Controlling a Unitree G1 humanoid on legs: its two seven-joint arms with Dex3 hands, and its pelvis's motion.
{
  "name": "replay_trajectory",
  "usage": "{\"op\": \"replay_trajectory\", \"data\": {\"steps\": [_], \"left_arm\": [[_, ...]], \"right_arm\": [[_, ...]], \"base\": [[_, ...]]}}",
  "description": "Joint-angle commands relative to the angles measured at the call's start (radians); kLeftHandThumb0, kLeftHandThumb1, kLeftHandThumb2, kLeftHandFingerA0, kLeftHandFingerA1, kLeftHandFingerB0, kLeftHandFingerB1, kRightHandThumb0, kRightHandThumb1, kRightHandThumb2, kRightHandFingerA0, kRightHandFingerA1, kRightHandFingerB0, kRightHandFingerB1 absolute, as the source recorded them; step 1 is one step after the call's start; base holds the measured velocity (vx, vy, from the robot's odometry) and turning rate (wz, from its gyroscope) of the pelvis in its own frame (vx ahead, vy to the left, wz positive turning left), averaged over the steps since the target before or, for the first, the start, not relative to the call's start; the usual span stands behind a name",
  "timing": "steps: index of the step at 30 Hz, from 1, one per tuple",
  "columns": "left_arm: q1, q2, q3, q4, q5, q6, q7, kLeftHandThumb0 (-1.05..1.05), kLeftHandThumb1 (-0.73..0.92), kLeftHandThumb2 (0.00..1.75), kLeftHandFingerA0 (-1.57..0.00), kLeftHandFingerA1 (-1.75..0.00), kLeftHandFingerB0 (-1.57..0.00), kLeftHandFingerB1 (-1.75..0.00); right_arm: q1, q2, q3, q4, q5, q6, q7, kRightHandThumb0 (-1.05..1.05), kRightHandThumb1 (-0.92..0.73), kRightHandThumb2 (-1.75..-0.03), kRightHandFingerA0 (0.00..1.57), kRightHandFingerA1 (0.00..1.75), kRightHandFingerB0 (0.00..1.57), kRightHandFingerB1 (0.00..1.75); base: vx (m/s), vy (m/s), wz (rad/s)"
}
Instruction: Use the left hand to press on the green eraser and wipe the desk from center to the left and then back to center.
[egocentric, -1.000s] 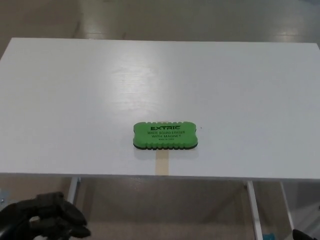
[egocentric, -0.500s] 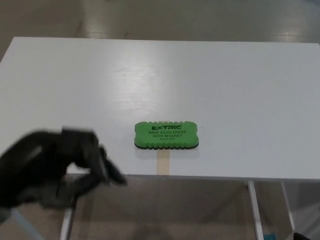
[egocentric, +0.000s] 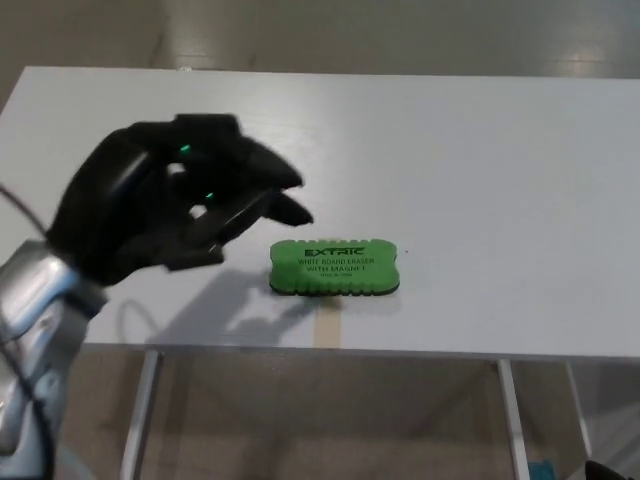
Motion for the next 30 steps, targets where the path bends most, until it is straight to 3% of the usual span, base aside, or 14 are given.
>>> {"op": "replay_trajectory", "data": {"steps": [1,14,30], "left_arm": [[-0.104,-0.029,-0.054,0.165,0.183,-0.045,0.099,-0.20,0.80,0.66,-0.98,-0.54,-0.91,-0.57],[-0.269,-0.121,-0.107,0.451,0.286,-0.020,0.190,-0.19,0.82,0.65,-1.01,-0.66,-0.91,-0.61],[-0.376,-0.213,-0.131,0.718,0.359,-0.139,0.247,-0.19,0.82,0.65,-1.02,-0.70,-0.91,-0.64]], "right_arm": [[0.009,0.002,-0.001,0.001,0.007,-0.028,-0.004,-0.37,-0.74,-0.63,0.59,0.48,0.55,0.39],[0.005,0.001,-0.004,0.001,0.013,-0.040,0.006,-0.37,-0.75,-0.62,0.60,0.54,0.59,0.50],[0.000,-0.001,0.008,0.005,0.000,-0.026,-0.008,-0.37,-0.75,-0.63,0.59,0.51,0.60,0.44]], "base": [[0.00,0.000,0.00],[0.00,0.000,0.00],[0.00,0.000,0.00]]}}
